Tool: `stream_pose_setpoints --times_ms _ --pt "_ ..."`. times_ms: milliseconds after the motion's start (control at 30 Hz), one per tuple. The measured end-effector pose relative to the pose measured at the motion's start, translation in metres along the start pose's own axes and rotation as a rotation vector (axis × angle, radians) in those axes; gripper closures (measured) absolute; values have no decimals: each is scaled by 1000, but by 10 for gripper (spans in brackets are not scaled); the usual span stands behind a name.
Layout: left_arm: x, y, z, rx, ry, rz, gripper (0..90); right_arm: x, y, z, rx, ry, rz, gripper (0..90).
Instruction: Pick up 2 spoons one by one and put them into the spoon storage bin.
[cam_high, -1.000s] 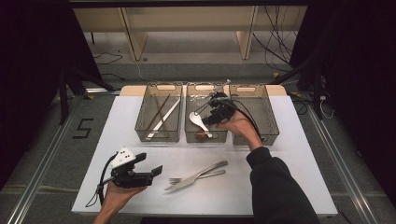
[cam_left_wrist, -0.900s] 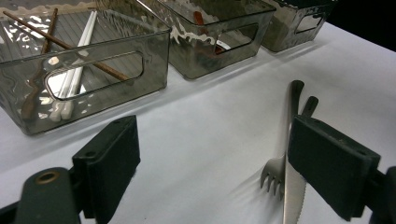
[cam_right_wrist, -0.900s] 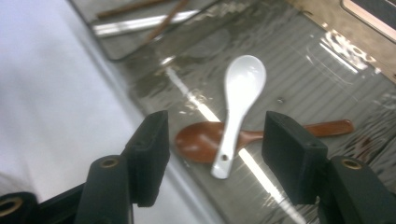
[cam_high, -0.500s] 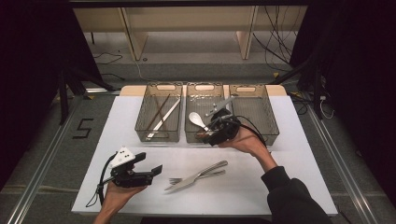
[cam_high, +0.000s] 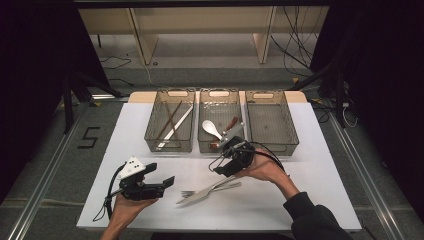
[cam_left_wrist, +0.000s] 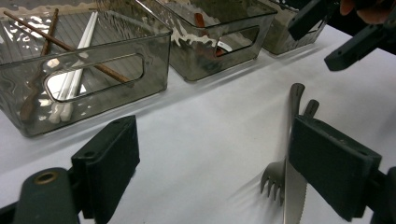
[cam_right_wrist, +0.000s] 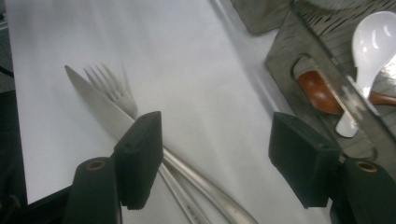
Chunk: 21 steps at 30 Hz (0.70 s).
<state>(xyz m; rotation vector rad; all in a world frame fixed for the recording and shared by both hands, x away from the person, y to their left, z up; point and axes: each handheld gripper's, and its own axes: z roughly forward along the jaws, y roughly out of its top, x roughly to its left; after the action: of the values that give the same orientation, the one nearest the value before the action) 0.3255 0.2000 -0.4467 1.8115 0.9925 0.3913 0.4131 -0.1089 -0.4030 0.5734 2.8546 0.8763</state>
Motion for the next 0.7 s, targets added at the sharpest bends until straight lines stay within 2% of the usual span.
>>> stream_pose_setpoints --times_ms 333,700 --pt "1 1 1 -4 0 -9 161 8 -1 12 55 4 -43 353" --pt "1 0 0 -7 -3 -4 161 12 -10 22 103 8 -67 350"
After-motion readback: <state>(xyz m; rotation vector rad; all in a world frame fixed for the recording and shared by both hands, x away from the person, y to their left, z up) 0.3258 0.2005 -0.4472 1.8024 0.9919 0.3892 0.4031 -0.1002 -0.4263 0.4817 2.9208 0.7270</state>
